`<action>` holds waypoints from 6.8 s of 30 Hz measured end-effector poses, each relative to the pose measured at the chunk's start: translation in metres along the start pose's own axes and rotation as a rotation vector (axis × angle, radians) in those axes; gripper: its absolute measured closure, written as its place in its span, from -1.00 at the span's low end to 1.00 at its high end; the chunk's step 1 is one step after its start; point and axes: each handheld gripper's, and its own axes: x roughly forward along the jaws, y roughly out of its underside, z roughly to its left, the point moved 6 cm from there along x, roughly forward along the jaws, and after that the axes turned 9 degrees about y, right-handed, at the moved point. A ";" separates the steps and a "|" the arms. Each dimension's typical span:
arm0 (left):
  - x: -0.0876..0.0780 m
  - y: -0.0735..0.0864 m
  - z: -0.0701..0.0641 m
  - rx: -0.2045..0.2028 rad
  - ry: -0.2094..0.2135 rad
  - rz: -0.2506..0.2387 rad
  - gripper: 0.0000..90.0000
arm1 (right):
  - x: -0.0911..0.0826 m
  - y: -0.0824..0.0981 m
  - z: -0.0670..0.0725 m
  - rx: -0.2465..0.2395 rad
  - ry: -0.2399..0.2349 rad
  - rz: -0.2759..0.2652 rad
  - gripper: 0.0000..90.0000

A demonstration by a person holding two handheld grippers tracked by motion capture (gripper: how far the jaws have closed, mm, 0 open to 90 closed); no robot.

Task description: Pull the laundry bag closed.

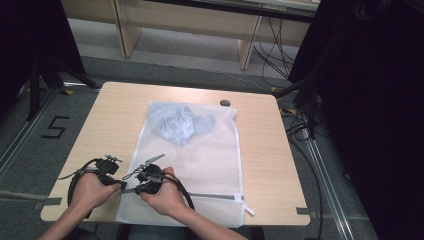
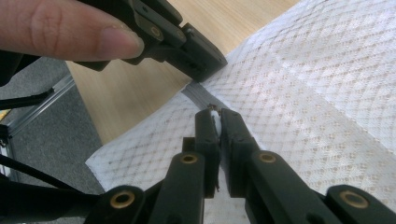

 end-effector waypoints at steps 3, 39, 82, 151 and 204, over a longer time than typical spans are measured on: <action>0.000 0.000 0.000 0.000 0.000 -0.001 1.00 | 0.000 0.000 -0.002 -0.025 -0.003 -0.016 0.94; 0.000 0.000 0.000 -0.017 0.007 -0.008 1.00 | -0.010 0.004 -0.005 -0.026 0.008 -0.013 0.94; 0.000 0.000 0.000 -0.016 0.006 -0.007 1.00 | -0.020 0.010 -0.015 -0.004 0.015 0.003 0.94; 0.000 0.000 0.001 -0.004 0.006 0.002 1.00 | -0.038 0.020 -0.030 0.001 0.034 0.032 0.94; 0.000 0.000 0.000 -0.015 0.009 -0.009 1.00 | -0.046 0.029 -0.043 0.021 0.038 0.023 0.94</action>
